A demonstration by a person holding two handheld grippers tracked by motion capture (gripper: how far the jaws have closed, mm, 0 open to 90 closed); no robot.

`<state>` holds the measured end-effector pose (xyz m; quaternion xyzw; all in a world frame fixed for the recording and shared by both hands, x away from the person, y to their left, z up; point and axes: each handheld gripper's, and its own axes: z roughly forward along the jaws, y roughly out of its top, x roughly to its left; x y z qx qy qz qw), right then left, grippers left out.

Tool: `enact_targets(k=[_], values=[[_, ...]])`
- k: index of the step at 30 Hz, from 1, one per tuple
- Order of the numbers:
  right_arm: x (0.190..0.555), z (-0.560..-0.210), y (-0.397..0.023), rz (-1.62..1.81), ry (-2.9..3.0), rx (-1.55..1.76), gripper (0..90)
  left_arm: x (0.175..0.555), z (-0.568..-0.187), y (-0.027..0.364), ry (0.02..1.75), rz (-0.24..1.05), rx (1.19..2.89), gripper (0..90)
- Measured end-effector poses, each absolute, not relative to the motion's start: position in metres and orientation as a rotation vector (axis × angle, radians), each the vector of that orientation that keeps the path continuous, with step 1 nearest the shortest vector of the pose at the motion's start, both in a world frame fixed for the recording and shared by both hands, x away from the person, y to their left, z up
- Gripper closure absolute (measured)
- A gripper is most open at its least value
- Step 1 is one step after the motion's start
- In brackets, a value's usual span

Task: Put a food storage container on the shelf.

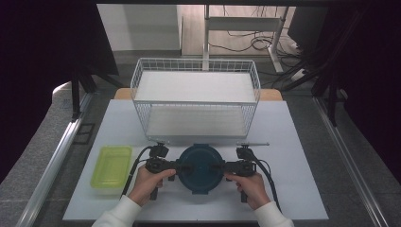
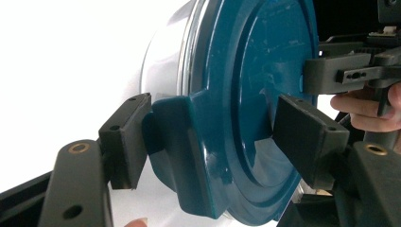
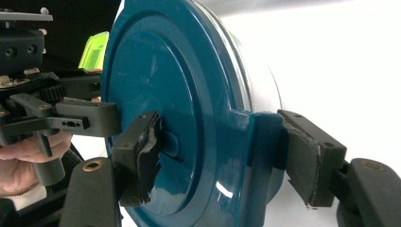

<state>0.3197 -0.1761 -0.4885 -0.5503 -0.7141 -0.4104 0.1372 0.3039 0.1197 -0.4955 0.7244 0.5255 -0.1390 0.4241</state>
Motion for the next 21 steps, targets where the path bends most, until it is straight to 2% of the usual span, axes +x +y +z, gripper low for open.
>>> enact_targets(k=[12,21], values=[[0.314,-0.478,-0.176,-1.211,-2.169,-1.537,33.4,0.299,-0.489,0.119,1.292,-0.322,1.815,33.5],[0.309,-0.461,-0.176,-1.285,-2.209,-1.494,33.3,0.293,-0.469,0.121,1.26,-0.261,1.795,34.9]])
